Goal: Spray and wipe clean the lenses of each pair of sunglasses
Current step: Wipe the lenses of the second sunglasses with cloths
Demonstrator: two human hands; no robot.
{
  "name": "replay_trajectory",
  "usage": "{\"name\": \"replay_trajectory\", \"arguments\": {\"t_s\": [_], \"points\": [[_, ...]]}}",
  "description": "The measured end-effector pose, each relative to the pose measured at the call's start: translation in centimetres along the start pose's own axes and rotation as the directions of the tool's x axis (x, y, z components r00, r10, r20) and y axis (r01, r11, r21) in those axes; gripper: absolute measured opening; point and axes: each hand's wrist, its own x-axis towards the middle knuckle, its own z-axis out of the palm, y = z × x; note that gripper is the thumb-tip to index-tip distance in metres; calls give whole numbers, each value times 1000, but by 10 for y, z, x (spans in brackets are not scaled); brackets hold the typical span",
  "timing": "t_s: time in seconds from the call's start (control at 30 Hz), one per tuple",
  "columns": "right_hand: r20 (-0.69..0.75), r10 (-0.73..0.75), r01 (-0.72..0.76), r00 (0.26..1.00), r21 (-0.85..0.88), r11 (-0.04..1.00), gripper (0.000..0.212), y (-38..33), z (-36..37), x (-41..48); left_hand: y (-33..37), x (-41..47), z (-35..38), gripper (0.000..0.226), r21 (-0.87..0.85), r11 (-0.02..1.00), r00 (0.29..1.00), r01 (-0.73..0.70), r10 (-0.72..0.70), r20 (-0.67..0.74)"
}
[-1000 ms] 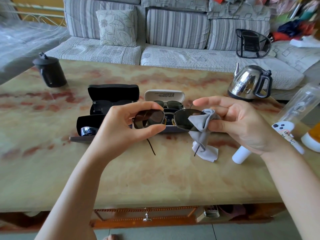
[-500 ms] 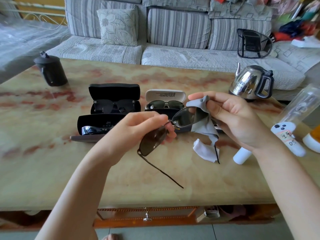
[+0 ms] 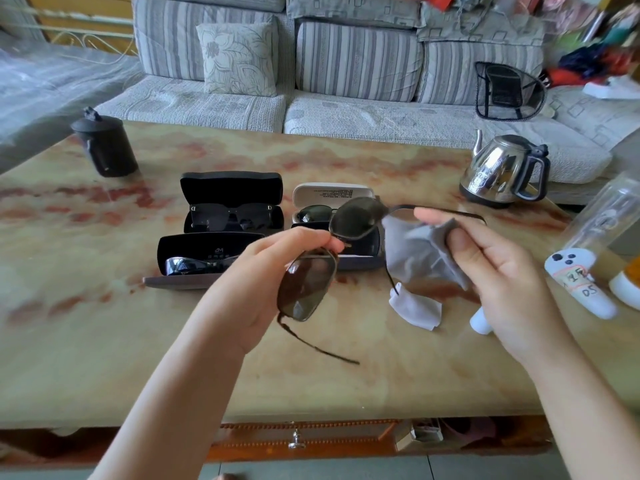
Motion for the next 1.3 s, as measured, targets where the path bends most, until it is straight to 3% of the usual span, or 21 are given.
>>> {"name": "replay_trajectory", "arguments": {"t_s": [0.17,0.37,0.43,0.63,0.87,0.97,1.13,1.3], "points": [[40,84,-91,996,262,961,32,-3,24,-31,-5,-8,9,19,-15,995,993,-100,99,-66],[163,206,-261,965,520,813,23,-19,61,-31,-12,-12,17,23,26,987,987,-161,162,-18],[187,263,-322,947,571,755,28,-21,63,-26,-17,-12,18,28,53,986,987,-160,160,12],[108,422,-384,900,654,652,57,-22,64,-14,-23,-11,24,43,-17,993,993,-116,117,25],[99,516,-427,851,702,570,86,-18,70,-11,-27,-10,28,38,115,978,985,-173,173,7],[56,544,-417,837,709,568,87,-19,70,-10,-28,-11,31,37,153,967,979,-206,203,35],[78,479,-378,875,726,574,58,-22,63,-12,-24,-10,24,32,147,959,968,-242,230,98],[155,410,-396,899,689,607,63,-21,59,-16,-19,-4,10,36,33,987,979,-154,149,139]]}}
